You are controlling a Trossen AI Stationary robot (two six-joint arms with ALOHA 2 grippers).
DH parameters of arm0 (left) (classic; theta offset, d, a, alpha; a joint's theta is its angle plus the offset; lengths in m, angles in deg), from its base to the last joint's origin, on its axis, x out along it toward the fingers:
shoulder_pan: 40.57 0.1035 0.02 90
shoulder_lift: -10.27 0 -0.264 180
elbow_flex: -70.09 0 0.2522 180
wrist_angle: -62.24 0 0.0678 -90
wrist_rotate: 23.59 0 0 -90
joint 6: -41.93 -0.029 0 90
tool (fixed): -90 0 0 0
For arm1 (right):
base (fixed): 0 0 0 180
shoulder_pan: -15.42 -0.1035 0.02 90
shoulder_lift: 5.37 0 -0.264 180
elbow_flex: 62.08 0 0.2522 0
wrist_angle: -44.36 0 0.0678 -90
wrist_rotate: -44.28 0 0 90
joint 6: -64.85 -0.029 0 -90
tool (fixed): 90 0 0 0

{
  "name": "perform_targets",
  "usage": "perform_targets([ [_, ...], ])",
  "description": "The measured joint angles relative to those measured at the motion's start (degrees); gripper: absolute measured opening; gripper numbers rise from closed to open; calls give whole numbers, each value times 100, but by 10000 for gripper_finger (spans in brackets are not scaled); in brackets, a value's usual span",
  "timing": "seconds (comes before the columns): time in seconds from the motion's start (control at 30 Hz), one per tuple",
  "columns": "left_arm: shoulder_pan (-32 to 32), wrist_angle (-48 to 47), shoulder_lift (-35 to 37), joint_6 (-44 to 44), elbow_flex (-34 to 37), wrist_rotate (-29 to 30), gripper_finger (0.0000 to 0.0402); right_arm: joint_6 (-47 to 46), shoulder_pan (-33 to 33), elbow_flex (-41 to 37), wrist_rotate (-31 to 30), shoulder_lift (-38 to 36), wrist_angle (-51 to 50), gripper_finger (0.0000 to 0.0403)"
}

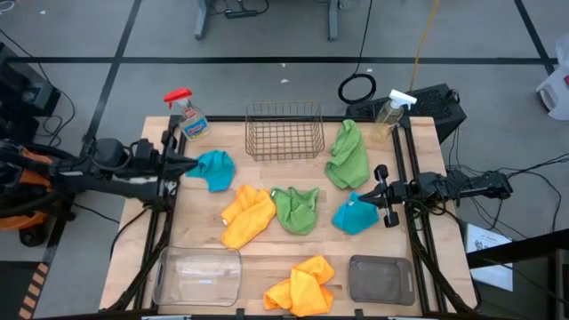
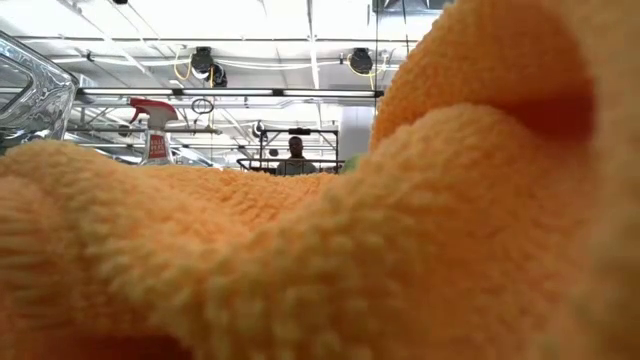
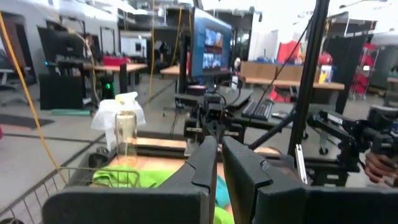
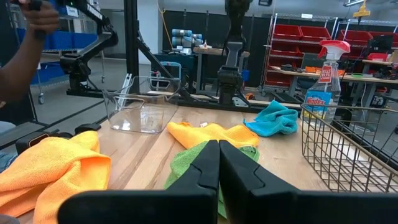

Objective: Sort microfiber towel by color & place in baskets
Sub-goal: Put the left blue microfiber cloth into the wired basket

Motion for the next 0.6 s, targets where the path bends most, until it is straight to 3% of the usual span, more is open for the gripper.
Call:
perform_targets([
  [0.33,1,-1154,-1171,-104,-1499,-230,32,-146,0,15,13,-1,868,0],
  [0.6,0,-1648,-1724,-367,-2159,-224,32,-260,0,416,-203,31,698,0],
])
